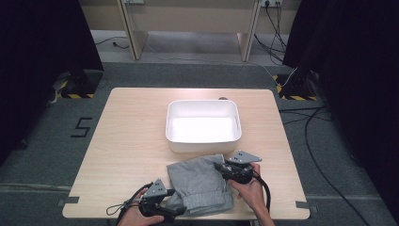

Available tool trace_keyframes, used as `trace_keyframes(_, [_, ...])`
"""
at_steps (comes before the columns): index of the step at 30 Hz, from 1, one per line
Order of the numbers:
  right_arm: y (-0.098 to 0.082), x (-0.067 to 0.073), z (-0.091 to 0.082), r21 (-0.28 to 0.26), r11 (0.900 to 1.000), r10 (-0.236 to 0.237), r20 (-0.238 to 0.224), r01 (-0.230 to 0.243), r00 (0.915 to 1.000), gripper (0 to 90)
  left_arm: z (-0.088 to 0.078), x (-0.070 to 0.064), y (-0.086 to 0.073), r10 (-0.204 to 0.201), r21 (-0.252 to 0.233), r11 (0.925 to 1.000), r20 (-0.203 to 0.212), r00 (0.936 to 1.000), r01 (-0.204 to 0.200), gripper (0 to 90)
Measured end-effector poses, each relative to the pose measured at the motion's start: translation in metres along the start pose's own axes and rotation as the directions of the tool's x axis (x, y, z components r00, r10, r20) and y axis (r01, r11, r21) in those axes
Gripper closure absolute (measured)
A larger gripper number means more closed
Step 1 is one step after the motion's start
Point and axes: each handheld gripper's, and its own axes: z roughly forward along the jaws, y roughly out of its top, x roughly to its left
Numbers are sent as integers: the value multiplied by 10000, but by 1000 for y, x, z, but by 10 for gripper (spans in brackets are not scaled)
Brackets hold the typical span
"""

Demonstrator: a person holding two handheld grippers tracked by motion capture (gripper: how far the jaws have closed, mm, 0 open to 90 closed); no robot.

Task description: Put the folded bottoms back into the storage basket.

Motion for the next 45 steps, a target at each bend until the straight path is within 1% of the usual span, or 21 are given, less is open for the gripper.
trace_keyframes(1, [0,0,0,0,10000,0,0,0,10000,693,0,0,0,0,0,10000,0,10000,0,147])
trace_keyframes(3, [0,0,0,28,10000,32,18,-32,10000,693,5,-4,-2,143,191,9997,-442,9989,-135,149])
trace_keyframes(5, [-1,0,1,97,10000,-23,41,23,10000,693,11,-7,-2,97,261,9996,-561,9984,-82,145])
trace_keyframes(6, [-1,0,1,110,9999,-74,48,73,10000,692,14,-11,-2,266,306,9992,-759,9968,-243,144])
trace_keyframes(8, [-1,-1,1,97,10000,-15,46,15,10000,692,20,-18,-3,805,419,9962,-1263,9887,-758,166])
trace_keyframes(9, [-1,-1,1,97,10000,-15,46,15,10000,692,20,-18,-3,805,419,9962,-1263,9887,-758,223])
trace_keyframes(10, [-1,-1,1,119,9999,-5,58,5,10000,691,21,-19,-3,1035,428,9942,-1391,9849,-985,223])
trace_keyframes(13, [-2,-2,1,106,9999,6,43,-7,10000,691,20,-17,-3,1078,204,9941,-1166,9873,-1061,456])
trace_keyframes(14, [-2,-3,1,107,9999,57,61,-57,10000,691,19,-16,-3,1192,198,9929,-1184,9858,-1176,506])
trace_keyframes(16, [-3,-2,1,111,9999,35,42,-36,10000,691,17,-12,-4,1305,24,9914,-1037,9860,-1310,680])
trace_keyframes(18, [-3,-2,1,72,10000,20,73,-21,10000,693,17,-12,-4,1318,-111,9910,-1048,9857,-1337,734])
trace_keyframes(21, [-2,-1,0,27,10000,-53,93,52,9999,697,14,-11,-3,1530,-188,9877,-932,9838,-1554,772])
trace_keyframes(22, [-2,0,0,-64,10000,-28,105,29,9999,700,13,-11,-2,1476,-272,9882,-855,9853,-1504,792])
trace_keyframes(23, [-1,1,-2,-118,9999,-113,87,114,9999,703,12,-10,-1,1427,-337,9888,-775,9867,-1456,802])
trace_keyframes(25, [0,2,-3,-127,9999,-34,64,34,10000,704,10,-9,1,1390,-412,9890,-721,9877,-1422,804])
trace_keyframes(29, [5,4,-9,-407,9991,-99,60,102,9999,705,2,-11,7,1545,-641,9852,-673,9857,-1588,810])
trace_keyframes(34, [12,7,-19,-694,9976,-65,125,74,9999,706,-13,-15,22,1719,-1045,9787,-517,9838,-1765,811])
trace_keyframes(35, [14,8,-22,-766,9970,-124,101,132,9999,706,-15,-16,24,1804,-1035,9774,-485,9824,-1846,811])
trace_keyframes(38, [22,10,-32,-1015,9947,-151,188,169,9997,707,-21,-18,31,1824,-1163,9758,-347,9826,-1852,810])
trace_keyframes(44, [35,11,-42,-1287,9915,-180,211,206,9996,707,-34,-22,47,2032,-1334,9696,-270,9788,-2049,810])
trace_keyframes(45, [35,11,-42,-1287,9915,-180,211,206,9996,707,-34,-22,47,2032,-1334,9696,-270,9788,-2049,810])
